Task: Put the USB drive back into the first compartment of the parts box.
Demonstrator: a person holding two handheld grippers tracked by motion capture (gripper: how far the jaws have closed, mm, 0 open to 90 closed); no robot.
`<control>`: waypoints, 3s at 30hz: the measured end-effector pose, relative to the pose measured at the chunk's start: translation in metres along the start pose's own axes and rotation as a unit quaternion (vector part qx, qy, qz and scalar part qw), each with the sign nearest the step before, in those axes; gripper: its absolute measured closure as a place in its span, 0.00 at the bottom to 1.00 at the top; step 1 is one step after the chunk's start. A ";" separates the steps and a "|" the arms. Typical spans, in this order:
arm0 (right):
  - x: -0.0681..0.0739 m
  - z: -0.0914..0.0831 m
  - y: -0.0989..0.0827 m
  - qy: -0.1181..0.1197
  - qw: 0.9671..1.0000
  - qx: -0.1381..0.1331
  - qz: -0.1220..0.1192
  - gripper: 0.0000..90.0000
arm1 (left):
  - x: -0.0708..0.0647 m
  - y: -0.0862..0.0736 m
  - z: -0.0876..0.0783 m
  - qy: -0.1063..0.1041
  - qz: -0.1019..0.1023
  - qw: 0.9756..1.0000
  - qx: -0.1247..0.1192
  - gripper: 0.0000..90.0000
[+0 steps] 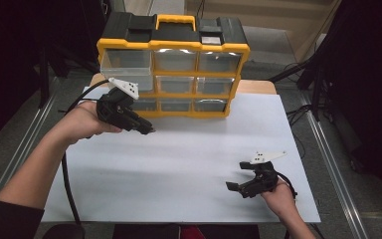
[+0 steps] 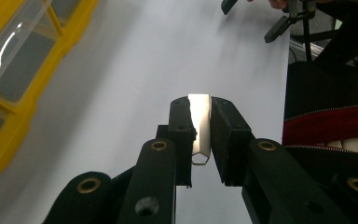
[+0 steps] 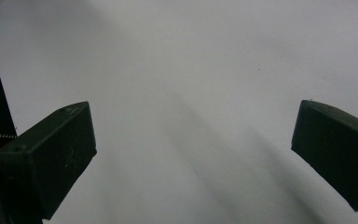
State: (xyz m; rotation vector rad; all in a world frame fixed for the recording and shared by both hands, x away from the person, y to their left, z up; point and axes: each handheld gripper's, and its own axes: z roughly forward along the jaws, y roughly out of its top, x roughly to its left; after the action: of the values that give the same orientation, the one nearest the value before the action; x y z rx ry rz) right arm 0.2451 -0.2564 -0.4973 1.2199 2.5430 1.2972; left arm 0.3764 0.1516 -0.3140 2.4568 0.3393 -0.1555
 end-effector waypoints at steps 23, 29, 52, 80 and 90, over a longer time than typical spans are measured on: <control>0.000 -0.001 0.000 -0.001 1.000 -0.002 0.002 0.00 | 0.004 0.030 -0.030 0.015 0.021 1.000 0.012 0.88; -0.001 -0.002 0.000 -0.001 1.000 -0.002 0.000 0.00 | 0.005 0.039 -0.037 0.016 0.023 0.999 0.017 0.88; -0.001 -0.003 0.000 0.000 1.000 -0.004 0.004 0.00 | 0.012 0.065 -0.070 0.033 0.027 0.999 0.019 0.88; -0.002 -0.004 0.000 0.003 1.000 -0.007 0.003 0.00 | 0.036 0.114 -0.118 0.077 0.042 0.996 0.025 0.88; -0.002 -0.006 -0.002 0.003 1.000 -0.009 0.005 0.00 | 0.063 0.116 -0.122 0.105 0.015 0.994 0.016 0.88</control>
State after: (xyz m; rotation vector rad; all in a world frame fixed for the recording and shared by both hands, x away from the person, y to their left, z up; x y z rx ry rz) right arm 0.2434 -0.2620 -0.4956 1.2293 2.5260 1.3246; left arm 0.4729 0.1514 -0.1623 2.5150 0.3922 0.1129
